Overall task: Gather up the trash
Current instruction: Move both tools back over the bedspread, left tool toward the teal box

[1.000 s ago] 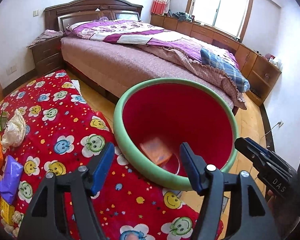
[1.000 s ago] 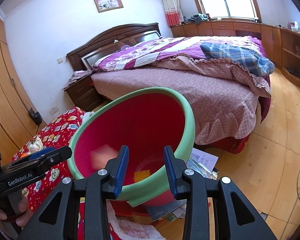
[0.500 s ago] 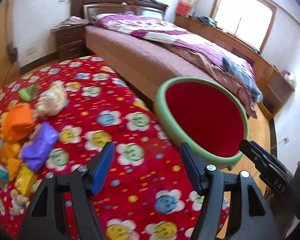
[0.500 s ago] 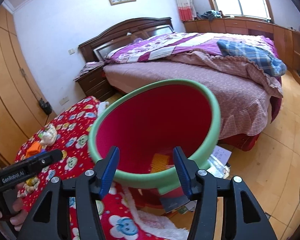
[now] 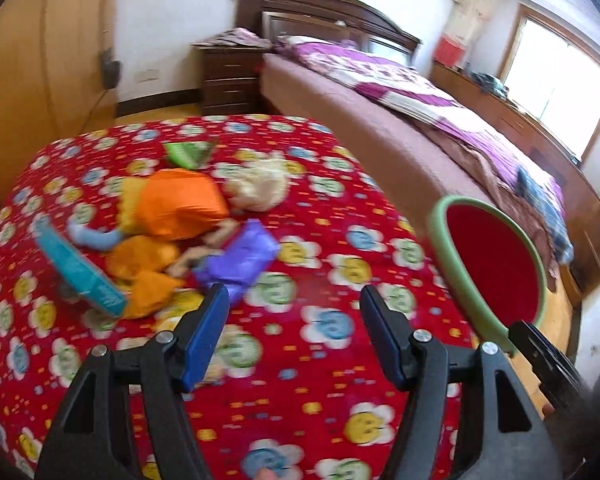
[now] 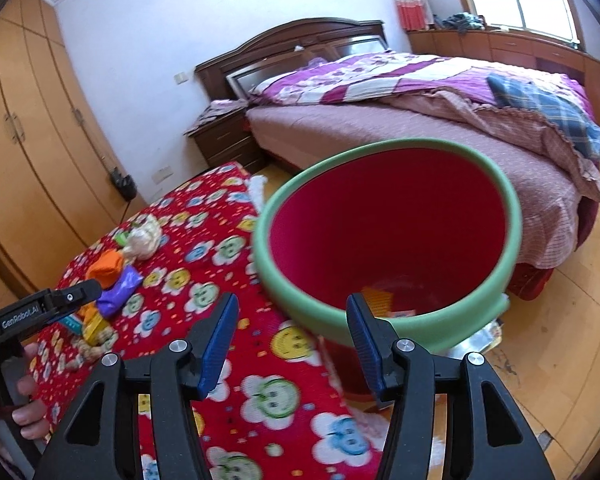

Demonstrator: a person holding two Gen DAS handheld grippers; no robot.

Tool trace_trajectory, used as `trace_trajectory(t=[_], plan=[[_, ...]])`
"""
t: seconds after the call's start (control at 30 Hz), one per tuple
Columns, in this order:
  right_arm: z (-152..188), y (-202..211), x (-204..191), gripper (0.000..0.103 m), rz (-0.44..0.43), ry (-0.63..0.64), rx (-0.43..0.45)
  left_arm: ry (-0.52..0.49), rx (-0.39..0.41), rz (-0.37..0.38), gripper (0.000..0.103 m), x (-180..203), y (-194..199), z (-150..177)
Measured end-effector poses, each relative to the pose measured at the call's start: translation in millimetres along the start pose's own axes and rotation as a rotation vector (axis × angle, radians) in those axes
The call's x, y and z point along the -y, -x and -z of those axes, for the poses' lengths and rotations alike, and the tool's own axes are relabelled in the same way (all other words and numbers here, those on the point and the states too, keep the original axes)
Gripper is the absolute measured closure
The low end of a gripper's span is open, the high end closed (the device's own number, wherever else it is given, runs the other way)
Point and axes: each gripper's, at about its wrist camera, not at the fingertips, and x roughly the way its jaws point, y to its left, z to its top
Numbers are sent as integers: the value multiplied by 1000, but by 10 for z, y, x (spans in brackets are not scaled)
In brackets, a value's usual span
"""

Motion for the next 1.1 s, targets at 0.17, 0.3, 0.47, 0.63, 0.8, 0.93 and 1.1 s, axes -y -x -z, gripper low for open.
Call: trace_trajectory(t=[0.17, 0.3, 0.47, 0.63, 0.8, 0.93, 1.1], plan=[[30, -91, -197, 45, -42, 27, -34, 78, 21, -58, 36, -328, 84, 1], [57, -175, -345, 45, -71, 45, -62, 131, 36, -114, 35, -534, 134, 8], [76, -270, -479, 45, -91, 71, -89, 200, 47, -185, 35, -790, 132, 10], [80, -345, -529, 45, -98, 77, -107, 240, 46, -248, 30, -962, 57, 7], [89, -384, -549, 45, -96, 82, -113, 281, 41, -261, 30, -1108, -48, -34], [96, -439, -547, 45, -98, 76, -125, 310, 18, -256, 30, -1188, -157, -88], [116, -500, -540, 45, -100, 68, -139, 336, -13, -247, 31, -1244, -264, -87]])
